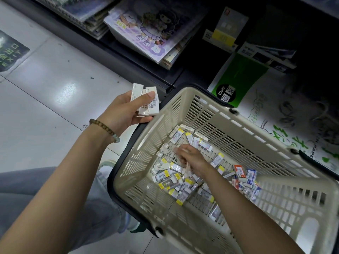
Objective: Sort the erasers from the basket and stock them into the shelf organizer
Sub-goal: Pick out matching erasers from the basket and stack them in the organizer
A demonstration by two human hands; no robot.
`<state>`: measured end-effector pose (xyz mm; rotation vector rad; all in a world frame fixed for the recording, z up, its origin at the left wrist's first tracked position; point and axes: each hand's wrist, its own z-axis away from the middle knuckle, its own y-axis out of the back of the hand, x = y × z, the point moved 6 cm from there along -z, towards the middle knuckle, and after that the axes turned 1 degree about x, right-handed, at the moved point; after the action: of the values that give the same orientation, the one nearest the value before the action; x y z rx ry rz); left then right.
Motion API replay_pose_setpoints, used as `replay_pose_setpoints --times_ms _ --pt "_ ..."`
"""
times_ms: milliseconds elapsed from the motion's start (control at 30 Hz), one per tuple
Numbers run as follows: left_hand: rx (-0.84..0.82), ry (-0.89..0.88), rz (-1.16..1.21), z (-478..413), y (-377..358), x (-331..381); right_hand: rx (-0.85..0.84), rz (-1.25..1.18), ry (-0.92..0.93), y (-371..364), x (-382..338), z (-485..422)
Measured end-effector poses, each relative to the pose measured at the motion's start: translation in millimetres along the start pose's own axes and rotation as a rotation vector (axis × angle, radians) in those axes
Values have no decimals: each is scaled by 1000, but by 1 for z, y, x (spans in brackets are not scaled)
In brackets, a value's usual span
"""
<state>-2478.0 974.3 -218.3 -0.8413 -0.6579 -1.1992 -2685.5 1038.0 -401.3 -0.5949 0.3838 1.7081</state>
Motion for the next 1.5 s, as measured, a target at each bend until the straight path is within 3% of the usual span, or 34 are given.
replay_pose_setpoints --times_ms 67,133,367,533,700,967,1067,1233,1500 --pt "-12 -6 -10 2 -1 1 100 202 122 -6 -1 -6" --pt "-45 -15 -9 4 -4 2 167 258 213 -15 -3 -12" --pt "-211 -8 123 9 -22 6 270 611 212 -26 -7 -25" --pt "-268 -23 169 12 -29 5 230 276 208 -6 -26 10" --pt "-373 45 164 21 -62 1 207 75 270 43 -63 113" --pt "-516 286 176 82 -182 -29 360 250 537 78 -144 270" --pt "-592 310 178 107 -217 -23 451 369 547 86 -152 301" --pt "-486 505 175 137 -237 -22 460 36 509 106 -152 344" --pt "-567 315 -204 144 -241 14 420 148 551 107 -162 360"
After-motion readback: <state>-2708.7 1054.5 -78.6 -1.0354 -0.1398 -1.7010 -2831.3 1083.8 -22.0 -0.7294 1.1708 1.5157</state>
